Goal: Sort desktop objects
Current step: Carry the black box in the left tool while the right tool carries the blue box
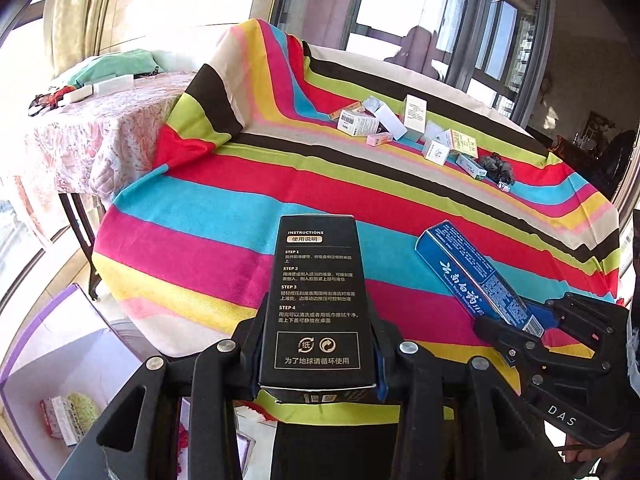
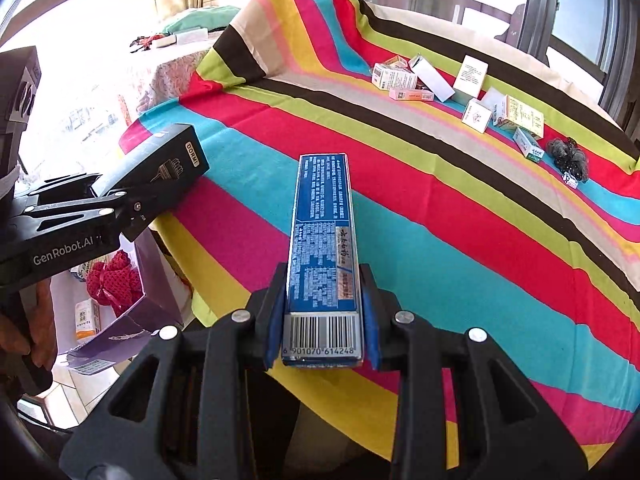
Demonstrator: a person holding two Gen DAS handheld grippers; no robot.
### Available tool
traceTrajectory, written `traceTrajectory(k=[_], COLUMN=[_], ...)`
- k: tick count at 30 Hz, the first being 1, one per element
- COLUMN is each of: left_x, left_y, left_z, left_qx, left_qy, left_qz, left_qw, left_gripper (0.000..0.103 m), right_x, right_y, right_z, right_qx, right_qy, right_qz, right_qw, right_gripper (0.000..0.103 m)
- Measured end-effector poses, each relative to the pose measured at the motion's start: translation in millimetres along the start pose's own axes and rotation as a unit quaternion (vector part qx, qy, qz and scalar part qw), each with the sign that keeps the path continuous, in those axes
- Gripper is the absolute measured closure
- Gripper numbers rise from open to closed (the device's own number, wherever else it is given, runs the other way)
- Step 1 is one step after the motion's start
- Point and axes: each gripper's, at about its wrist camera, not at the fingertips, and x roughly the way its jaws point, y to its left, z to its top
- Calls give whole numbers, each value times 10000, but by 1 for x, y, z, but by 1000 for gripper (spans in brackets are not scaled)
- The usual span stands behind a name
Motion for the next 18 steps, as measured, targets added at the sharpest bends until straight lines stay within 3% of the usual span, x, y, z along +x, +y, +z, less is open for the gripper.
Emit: traceTrajectory(k=[8,14,18], left_x=[-14,-30,-40], left_y=[40,75,108], left_z=[-10,-23,-36], left_qx=[-439,-738,-1131], left_qy=[-93,-142,-110], left_qz=[145,630,1035], left_qw=[9989,9952,9881], left_gripper=[64,64,64], right_x=[7,11,13], right_y=[44,97,130], right_z=[14,22,22], right_qx=[-537,-1239,-1790], right_qy=[-16,-70,-57], right_qz=[398,943,1268], right_qw=[9978,9878,9756], right_gripper=[67,67,67])
